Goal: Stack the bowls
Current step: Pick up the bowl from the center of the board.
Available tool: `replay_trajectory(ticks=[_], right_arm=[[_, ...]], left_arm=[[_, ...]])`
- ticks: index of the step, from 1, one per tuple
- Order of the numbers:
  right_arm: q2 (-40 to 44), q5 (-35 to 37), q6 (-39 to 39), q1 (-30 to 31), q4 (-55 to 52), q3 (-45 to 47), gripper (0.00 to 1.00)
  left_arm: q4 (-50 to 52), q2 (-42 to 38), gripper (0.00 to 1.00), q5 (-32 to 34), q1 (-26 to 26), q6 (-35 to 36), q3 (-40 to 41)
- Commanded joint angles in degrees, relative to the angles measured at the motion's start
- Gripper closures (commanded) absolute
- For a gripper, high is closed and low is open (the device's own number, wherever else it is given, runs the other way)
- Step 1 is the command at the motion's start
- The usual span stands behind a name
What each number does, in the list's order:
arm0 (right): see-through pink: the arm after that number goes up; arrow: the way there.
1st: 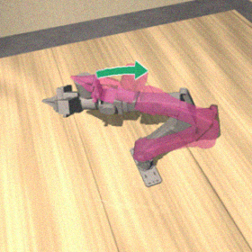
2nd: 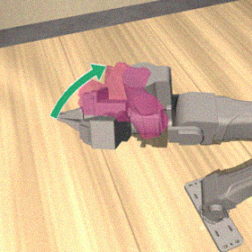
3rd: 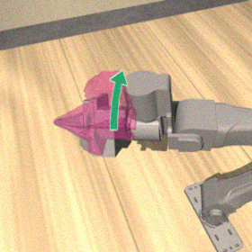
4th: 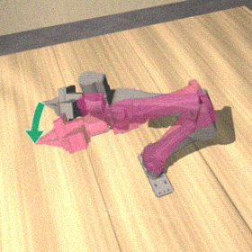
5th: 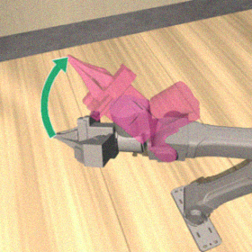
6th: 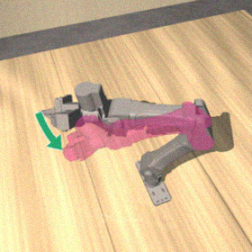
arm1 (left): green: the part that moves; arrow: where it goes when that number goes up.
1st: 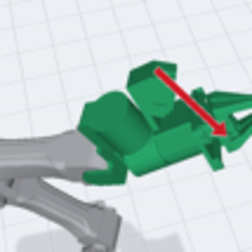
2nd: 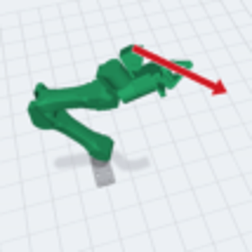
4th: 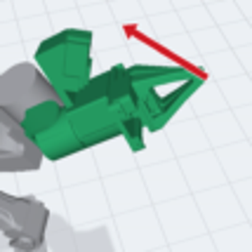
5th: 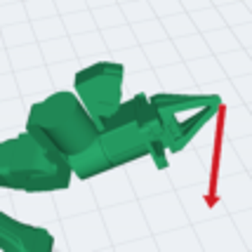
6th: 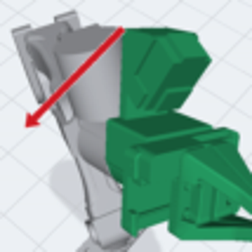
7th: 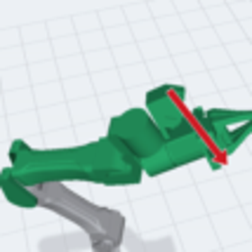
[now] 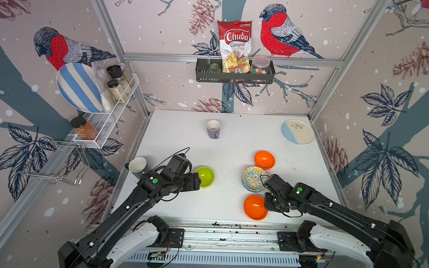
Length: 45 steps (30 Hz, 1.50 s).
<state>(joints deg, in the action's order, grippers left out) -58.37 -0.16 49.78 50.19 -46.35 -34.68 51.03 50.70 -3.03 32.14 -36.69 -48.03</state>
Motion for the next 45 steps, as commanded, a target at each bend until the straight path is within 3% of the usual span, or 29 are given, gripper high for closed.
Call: replay_trajectory(ticks=[1,19,25,34,40,45], right_arm=[[-0.2,0.4,1.1,0.0,2.4,0.9,0.76],[0.6,1.7,2.0,5.7,-2.5,-4.3,1.00],[0.2,1.8,1.1,8.6,-5.9,-11.9,1.00],[-13.8,1.2,-6.2,6.8,-7.7,-30.7,1.00],[-24.7,0.5,-8.9,6.0,-7.4,-40.4,1.00],[-28.2,-0.2,-10.2,5.6,-8.2,-44.1,1.00]], left_arm=[[-0.2,-0.2,0.15,0.2,0.2,-0.1,-0.2],[1.4,0.9,0.15,-0.4,-0.3,0.4,-2.6],[2.8,0.9,0.15,-2.7,-0.9,1.1,-5.2],[3.7,5.1,0.17,-9.2,-1.0,3.0,-15.7],[3.4,11.1,0.25,-11.5,-0.7,3.9,-21.9],[1.9,15.5,0.33,-11.5,0.8,4.8,-22.1]])
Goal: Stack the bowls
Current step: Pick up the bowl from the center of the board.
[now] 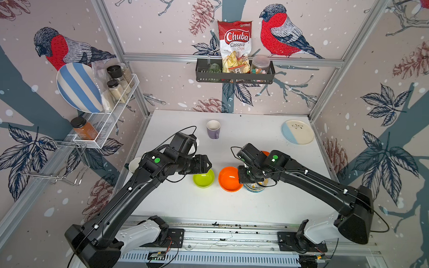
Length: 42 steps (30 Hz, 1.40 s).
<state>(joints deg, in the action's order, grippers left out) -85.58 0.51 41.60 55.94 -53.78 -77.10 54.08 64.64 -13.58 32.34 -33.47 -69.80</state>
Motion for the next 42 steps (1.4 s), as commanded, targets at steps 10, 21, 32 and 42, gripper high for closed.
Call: replay_trajectory(ticks=[10,21,32,42], right_arm=[[-1.8,-1.6,-3.0,-0.6,-2.3,-3.5,1.00],[-3.2,-2.7,-3.4,-0.7,-2.1,-4.5,1.00],[-4.1,-3.9,-3.5,-0.6,-2.4,-6.7,1.00],[-4.6,-4.4,-3.4,-0.7,-2.0,-6.9,1.00]], left_arm=[[-3.7,6.5,0.46,-0.9,3.0,2.6,0.8],[-4.9,9.0,0.55,-0.6,4.8,2.5,1.0],[-4.7,10.1,0.70,0.8,5.0,2.5,2.0],[-3.7,10.2,0.84,2.2,4.9,2.9,2.3]])
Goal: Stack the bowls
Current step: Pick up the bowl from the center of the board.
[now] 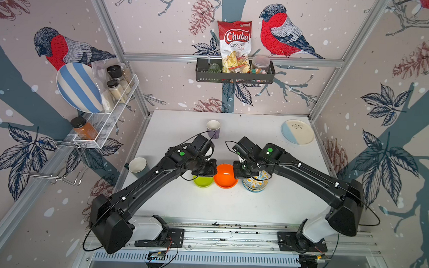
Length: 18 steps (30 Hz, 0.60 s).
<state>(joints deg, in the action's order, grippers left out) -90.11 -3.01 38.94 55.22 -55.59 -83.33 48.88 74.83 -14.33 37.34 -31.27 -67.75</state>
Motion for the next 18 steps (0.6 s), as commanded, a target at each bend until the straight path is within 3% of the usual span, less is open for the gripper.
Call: replay_trajectory(ticks=[1,5,7,14,18], right_arm=[[-0.1,-0.9,-0.8,0.1,-0.1,-0.8,1.00],[-0.3,-1.0,-0.8,-0.1,0.0,-1.2,1.00],[-0.7,-1.3,-0.8,-0.3,0.1,-1.6,1.00],[-1.4,-1.4,-3.0,-3.0,-1.8,-5.1,0.36],[1.9,-1.2,-4.5,-9.0,-2.9,-5.0,0.26]], left_arm=[[1.6,0.0,0.87,2.9,-0.1,0.8,0.2],[2.1,-0.1,1.00,3.4,-0.1,1.0,0.3],[2.7,-0.3,1.00,3.9,-0.1,1.1,0.0],[6.8,-1.1,1.00,9.9,-0.2,0.5,-1.9],[7.7,-2.1,1.00,12.5,-1.2,-0.3,-1.6]])
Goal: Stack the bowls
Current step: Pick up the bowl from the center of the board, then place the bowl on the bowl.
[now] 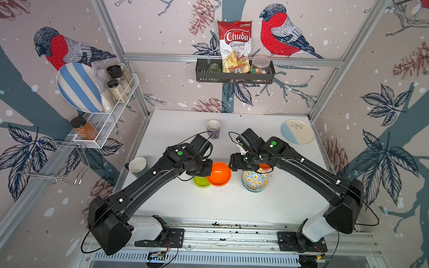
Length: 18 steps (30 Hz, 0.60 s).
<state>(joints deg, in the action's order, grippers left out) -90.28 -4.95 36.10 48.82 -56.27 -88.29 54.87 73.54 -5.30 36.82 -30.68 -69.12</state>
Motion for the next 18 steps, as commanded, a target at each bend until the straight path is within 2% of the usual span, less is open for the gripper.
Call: replay_trajectory(ticks=[1,5,11,13,18], right_arm=[[3.3,1.2,-2.0,-4.4,-2.2,0.6,0.26],[8.4,1.3,-2.7,-14.0,-0.6,5.7,0.27],[20.6,-0.4,-2.7,-24.9,10.1,19.6,0.29],[21.7,-1.8,-2.9,-26.9,10.8,22.1,0.29],[22.1,-2.5,-3.5,-27.4,12.3,25.9,0.29]], left_arm=[[1.7,-1.0,1.00,4.1,-1.1,-1.1,0.0],[1.0,-1.4,1.00,5.3,-4.2,-2.4,2.1],[0.0,-0.6,1.00,7.3,-6.1,-3.3,5.4],[-1.4,-0.8,1.00,7.9,-6.3,-3.9,6.6],[-6.5,-1.3,1.00,6.2,-6.5,-5.2,10.5]])
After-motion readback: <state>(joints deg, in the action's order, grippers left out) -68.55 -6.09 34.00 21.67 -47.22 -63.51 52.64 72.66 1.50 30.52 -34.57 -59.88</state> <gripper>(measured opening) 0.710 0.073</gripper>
